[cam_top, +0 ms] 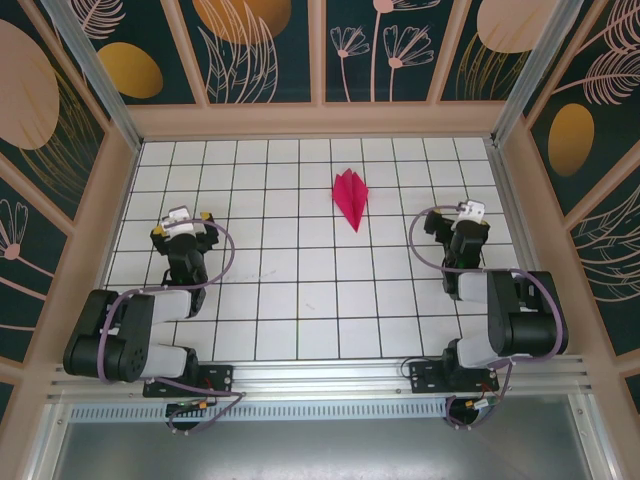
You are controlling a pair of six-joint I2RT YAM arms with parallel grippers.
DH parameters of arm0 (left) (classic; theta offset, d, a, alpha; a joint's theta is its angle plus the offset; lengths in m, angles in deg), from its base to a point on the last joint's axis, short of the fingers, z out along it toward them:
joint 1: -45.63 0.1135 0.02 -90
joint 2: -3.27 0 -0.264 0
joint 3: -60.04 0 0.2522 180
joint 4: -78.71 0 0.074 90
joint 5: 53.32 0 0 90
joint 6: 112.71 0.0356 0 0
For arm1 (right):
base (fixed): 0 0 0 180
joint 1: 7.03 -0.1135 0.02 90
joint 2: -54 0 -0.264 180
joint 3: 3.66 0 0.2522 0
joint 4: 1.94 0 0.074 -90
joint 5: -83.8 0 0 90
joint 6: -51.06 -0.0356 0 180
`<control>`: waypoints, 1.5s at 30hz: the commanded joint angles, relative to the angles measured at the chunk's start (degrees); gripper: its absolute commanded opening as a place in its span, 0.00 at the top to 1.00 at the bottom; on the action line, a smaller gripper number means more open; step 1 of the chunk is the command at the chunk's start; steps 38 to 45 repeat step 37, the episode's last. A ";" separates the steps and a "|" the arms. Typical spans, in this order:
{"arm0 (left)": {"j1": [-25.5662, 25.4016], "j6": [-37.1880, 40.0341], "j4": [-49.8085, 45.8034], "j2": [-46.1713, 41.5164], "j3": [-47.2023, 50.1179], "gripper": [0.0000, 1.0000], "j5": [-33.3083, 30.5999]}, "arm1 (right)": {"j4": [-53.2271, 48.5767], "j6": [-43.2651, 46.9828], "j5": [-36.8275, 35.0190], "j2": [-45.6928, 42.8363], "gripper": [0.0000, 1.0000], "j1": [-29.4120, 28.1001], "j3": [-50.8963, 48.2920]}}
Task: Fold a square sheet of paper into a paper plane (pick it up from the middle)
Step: Reset both arms
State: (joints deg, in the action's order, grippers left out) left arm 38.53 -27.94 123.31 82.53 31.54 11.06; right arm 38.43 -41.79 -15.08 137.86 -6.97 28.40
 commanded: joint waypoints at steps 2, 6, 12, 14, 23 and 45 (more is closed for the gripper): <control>1.76 1.41 8.43 0.93 0.81 0.02 4.60 | 9.42 2.16 4.82 2.20 0.01 0.25 -1.52; 2.43 1.37 10.35 3.34 0.53 0.01 5.85 | 10.07 1.65 6.29 2.42 0.01 1.01 -1.77; 3.46 0.51 10.57 5.92 -0.58 0.02 6.89 | 17.05 1.96 7.75 4.30 0.01 1.53 -4.94; 4.21 -0.22 9.04 6.16 -1.50 0.02 7.52 | 17.06 1.97 7.78 4.28 0.01 1.52 -4.88; 4.19 -0.09 9.56 5.90 -1.08 0.01 7.53 | 16.66 1.79 7.77 4.42 0.01 1.88 -4.65; 4.19 -0.06 8.36 6.37 -1.84 0.02 7.79 | 17.76 3.31 12.87 4.35 0.01 1.88 -5.31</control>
